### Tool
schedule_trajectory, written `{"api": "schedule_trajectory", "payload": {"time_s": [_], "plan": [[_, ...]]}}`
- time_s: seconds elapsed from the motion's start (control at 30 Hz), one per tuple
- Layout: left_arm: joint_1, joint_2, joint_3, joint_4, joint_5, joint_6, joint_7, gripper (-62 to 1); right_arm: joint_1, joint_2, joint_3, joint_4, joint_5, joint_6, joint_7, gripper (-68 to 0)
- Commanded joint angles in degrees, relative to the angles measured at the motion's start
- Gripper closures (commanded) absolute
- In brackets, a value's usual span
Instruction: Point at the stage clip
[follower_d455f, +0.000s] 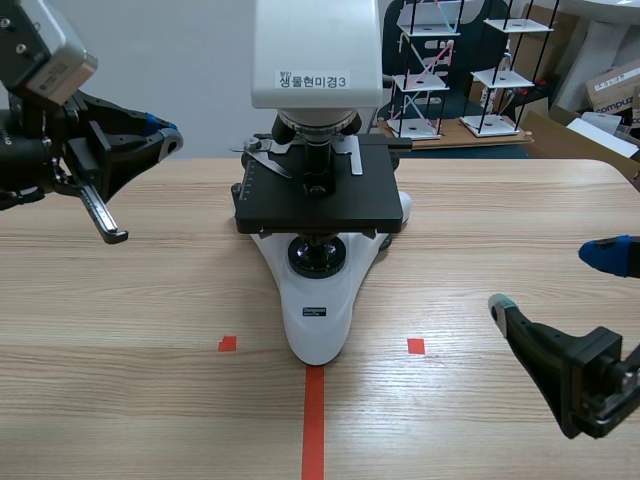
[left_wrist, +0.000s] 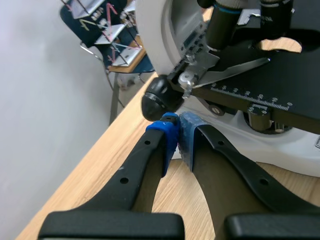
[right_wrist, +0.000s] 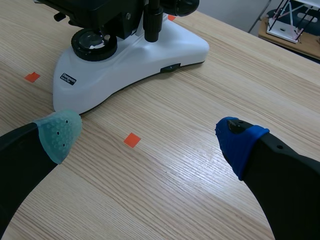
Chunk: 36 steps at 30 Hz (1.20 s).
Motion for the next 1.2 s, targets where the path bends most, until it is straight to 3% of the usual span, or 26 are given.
{"api": "schedule_trajectory", "payload": {"time_s": [0.0, 0.63, 1.17], "plan": [[-1.16, 0.02, 0.76, 0.52, -0.42, -0.2, -0.59, -1.9, 0.04, 0.31, 0.63, 0.96, 0.39, -0.02, 0.68, -58.9], [-5.92, 2.21, 4.44, 0.15, -0.15, -2.67, 0.68, -1.9, 0.04, 0.31, 0.68, 0.96, 0.17, -0.22, 0.7, -58.9], [-7.67, 2.4, 6.75, 0.15, -0.15, -2.67, 2.16, -1.9, 0.04, 0.31, 0.68, 0.96, 0.17, -0.22, 0.68, -58.9]]}}
